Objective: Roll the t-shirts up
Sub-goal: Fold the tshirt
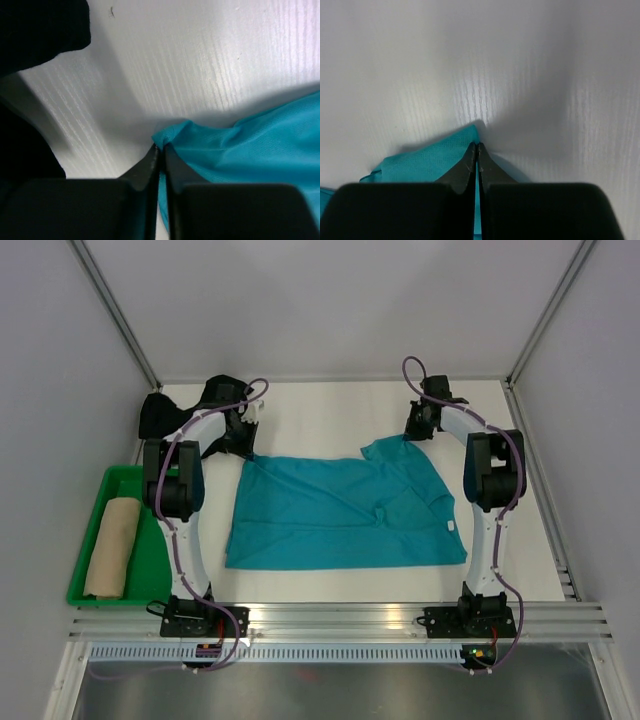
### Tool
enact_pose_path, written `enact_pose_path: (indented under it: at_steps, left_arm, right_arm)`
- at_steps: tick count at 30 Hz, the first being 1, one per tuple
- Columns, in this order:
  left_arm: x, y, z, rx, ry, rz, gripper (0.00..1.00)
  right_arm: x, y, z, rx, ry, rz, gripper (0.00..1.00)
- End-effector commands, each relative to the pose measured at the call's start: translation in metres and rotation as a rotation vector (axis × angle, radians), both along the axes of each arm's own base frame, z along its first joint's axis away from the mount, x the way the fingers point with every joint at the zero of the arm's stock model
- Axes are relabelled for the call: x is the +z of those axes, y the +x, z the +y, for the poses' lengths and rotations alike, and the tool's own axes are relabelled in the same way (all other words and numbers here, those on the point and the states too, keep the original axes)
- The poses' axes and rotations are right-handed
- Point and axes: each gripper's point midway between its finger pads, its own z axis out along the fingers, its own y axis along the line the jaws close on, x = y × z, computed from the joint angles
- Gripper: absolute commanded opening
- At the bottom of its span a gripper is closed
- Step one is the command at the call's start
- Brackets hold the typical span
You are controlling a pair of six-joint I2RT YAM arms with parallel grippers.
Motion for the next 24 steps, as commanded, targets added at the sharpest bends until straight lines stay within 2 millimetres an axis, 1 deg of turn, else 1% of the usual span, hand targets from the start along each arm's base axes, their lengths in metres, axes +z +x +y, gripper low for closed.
enact_pose_path:
  at_steps: [1, 2, 3, 4, 5, 6, 7, 8, 9, 10, 11, 12, 13, 14, 15, 16, 17, 18, 19, 20, 21, 22, 23, 24]
  left_arm:
    - [0.022, 0.006, -0.006, 0.003, -0.064, -0.067, 0.03]
    - [0.025, 0.006, -0.004, 0.005, -0.068, -0.08, 0.02]
    - [0.03, 0.005, -0.002, 0.005, -0.07, -0.094, 0.02]
    - [0.031, 0.003, 0.001, 0.002, -0.07, -0.107, 0.02]
    - [0.045, 0.002, 0.002, -0.005, -0.07, -0.145, 0.02]
    - [0.051, 0.001, 0.001, -0.019, -0.076, -0.166, 0.02]
    - [0.05, -0.004, 0.001, -0.045, -0.072, -0.175, 0.02]
    - [0.064, -0.007, 0.0, -0.058, -0.074, -0.214, 0.02]
    - [0.068, -0.01, -0.001, -0.072, -0.081, -0.227, 0.02]
    - [0.063, -0.018, -0.001, -0.091, -0.076, -0.231, 0.02]
    - [0.063, -0.022, 0.0, -0.101, -0.069, -0.241, 0.02]
    - [0.063, -0.033, 0.002, -0.122, -0.06, -0.247, 0.02]
    - [0.064, -0.035, 0.001, -0.135, -0.058, -0.264, 0.02]
    - [0.063, -0.04, 0.0, -0.152, -0.061, -0.267, 0.02]
    - [0.065, -0.048, 0.0, -0.173, -0.06, -0.272, 0.02]
    - [0.065, -0.053, 0.0, -0.183, -0.06, -0.273, 0.02]
    - [0.068, -0.057, -0.002, -0.197, -0.067, -0.282, 0.02]
    - [0.071, -0.064, -0.002, -0.22, -0.062, -0.294, 0.02]
    - [0.075, -0.068, -0.002, -0.233, -0.061, -0.306, 0.02]
    - [0.076, -0.073, -0.002, -0.247, -0.061, -0.313, 0.02]
    - [0.072, -0.081, -0.001, -0.269, -0.049, -0.308, 0.02]
    - [0.081, -0.083, 0.001, -0.278, -0.033, -0.342, 0.02]
    - [0.081, -0.087, 0.004, -0.282, -0.018, -0.345, 0.02]
    - [0.077, -0.093, 0.006, -0.299, -0.003, -0.342, 0.02]
  right_arm:
    - [0.006, -0.018, 0.012, 0.019, 0.06, 0.007, 0.0]
    - [0.013, -0.018, 0.012, 0.015, 0.063, -0.014, 0.0]
    - [0.031, -0.018, 0.011, 0.014, 0.065, -0.049, 0.0]
    - [0.032, -0.026, 0.01, 0.008, 0.067, -0.044, 0.0]
    - [0.04, -0.027, 0.01, 0.005, 0.074, -0.068, 0.0]
    - [0.064, -0.028, 0.009, -0.002, 0.087, -0.116, 0.0]
    - [0.062, -0.038, 0.006, -0.01, 0.09, -0.109, 0.0]
    - [0.069, -0.041, 0.004, -0.018, 0.092, -0.127, 0.0]
    - [0.088, -0.045, 0.002, -0.028, 0.099, -0.162, 0.0]
    - [0.083, -0.056, -0.001, -0.036, 0.096, -0.144, 0.0]
    - [0.085, -0.063, -0.003, -0.043, 0.097, -0.146, 0.0]
    - [0.1, -0.069, -0.006, -0.053, 0.101, -0.177, 0.0]
    - [0.09, -0.083, -0.007, -0.057, 0.094, -0.149, 0.0]
    - [0.102, -0.09, -0.009, -0.063, 0.095, -0.177, 0.0]
    - [0.095, -0.102, -0.011, -0.069, 0.089, -0.155, 0.0]
    - [0.095, -0.11, -0.013, -0.076, 0.078, -0.147, 0.0]
    - [0.106, -0.117, -0.016, -0.08, 0.075, -0.171, 0.0]
    - [0.099, -0.129, -0.019, -0.088, 0.063, -0.15, 0.0]
    - [0.1, -0.138, -0.022, -0.092, 0.052, -0.144, 0.0]
    - [0.109, -0.144, -0.026, -0.103, 0.041, -0.168, 0.0]
    - [0.1, -0.156, -0.028, -0.106, 0.028, -0.143, 0.0]
    - [0.097, -0.164, -0.03, -0.109, 0.019, -0.129, 0.0]
    - [0.1, -0.17, -0.034, -0.12, 0.008, -0.136, 0.0]
    - [0.091, -0.18, -0.035, -0.124, 0.002, -0.109, 0.0]
